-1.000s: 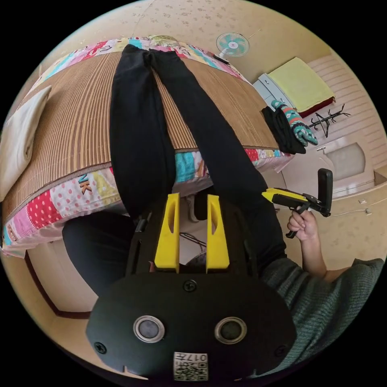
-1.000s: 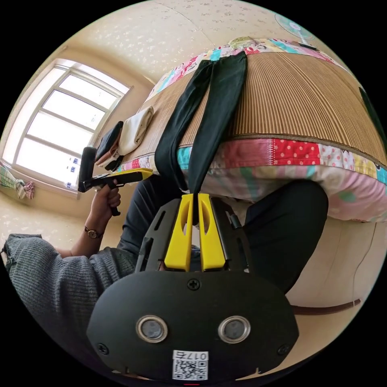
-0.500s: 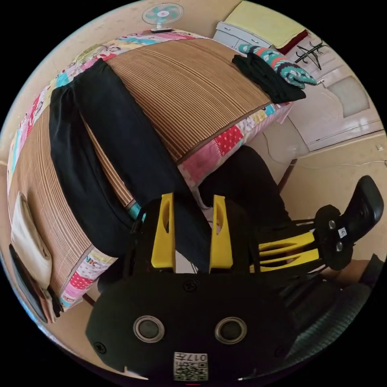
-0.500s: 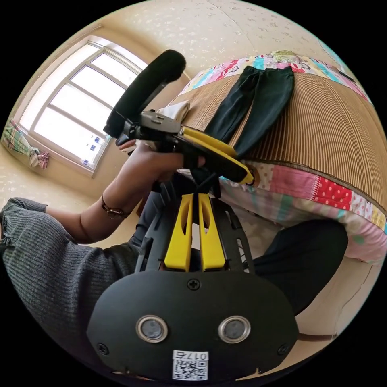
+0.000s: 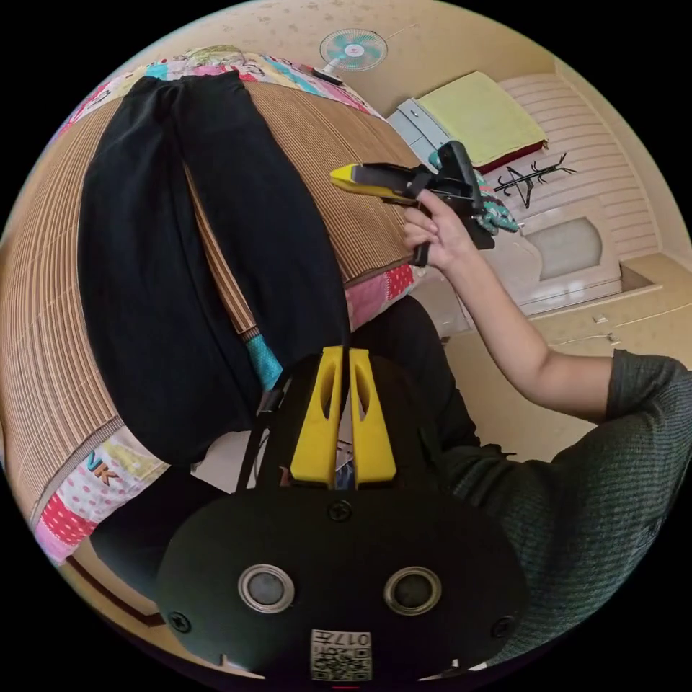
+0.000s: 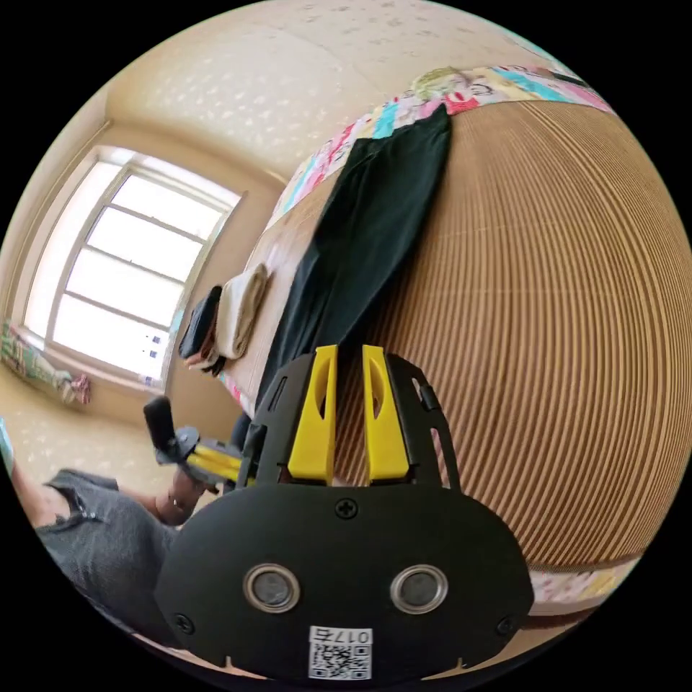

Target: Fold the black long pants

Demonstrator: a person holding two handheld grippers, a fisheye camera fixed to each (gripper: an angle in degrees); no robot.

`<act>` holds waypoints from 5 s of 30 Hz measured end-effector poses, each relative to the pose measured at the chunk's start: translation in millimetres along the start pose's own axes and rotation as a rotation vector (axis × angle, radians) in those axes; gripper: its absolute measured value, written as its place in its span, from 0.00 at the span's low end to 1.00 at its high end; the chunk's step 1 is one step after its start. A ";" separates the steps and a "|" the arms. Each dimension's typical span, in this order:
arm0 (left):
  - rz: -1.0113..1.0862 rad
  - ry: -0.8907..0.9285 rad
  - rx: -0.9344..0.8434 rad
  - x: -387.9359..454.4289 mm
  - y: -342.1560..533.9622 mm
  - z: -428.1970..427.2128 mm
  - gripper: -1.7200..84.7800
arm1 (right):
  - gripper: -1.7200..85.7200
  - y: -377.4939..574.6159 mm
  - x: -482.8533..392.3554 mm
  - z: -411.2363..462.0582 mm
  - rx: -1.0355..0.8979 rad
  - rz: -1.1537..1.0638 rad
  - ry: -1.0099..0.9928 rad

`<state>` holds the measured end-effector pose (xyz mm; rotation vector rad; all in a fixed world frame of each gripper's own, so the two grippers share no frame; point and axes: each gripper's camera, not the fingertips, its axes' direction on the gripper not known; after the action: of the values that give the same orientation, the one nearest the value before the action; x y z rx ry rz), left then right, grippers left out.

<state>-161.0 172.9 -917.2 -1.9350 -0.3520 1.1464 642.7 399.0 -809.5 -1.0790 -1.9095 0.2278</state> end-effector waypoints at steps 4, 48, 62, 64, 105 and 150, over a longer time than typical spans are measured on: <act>-0.004 0.054 0.000 -16.0 1.9 -16.7 0.01 | 0.13 -137.7 83.7 31.3 0.063 0.160 -0.006; -0.383 0.024 0.307 -63.5 74.8 -202.9 0.01 | 0.11 184.5 -35.2 156.6 -0.090 0.052 -0.234; -0.179 -0.056 0.254 3.4 110.1 -264.2 0.01 | 0.03 177.0 -111.5 69.4 -0.107 -0.097 -0.155; -0.213 0.038 0.305 -8.8 108.0 -249.9 0.02 | 0.03 172.3 -85.9 76.4 -0.149 0.018 -0.160; -0.377 0.013 0.283 -30.9 53.2 -194.6 0.06 | 0.05 156.1 -41.6 63.8 -0.175 0.182 -0.277; -0.157 -0.175 0.305 -2.1 19.3 -112.2 0.03 | 0.03 152.5 -104.4 179.2 -0.222 -0.057 0.023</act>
<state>-72.9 101.7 -905.1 -1.5220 -0.3904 1.1930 615.6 456.8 -1058.8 -1.1651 -1.9756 -0.0302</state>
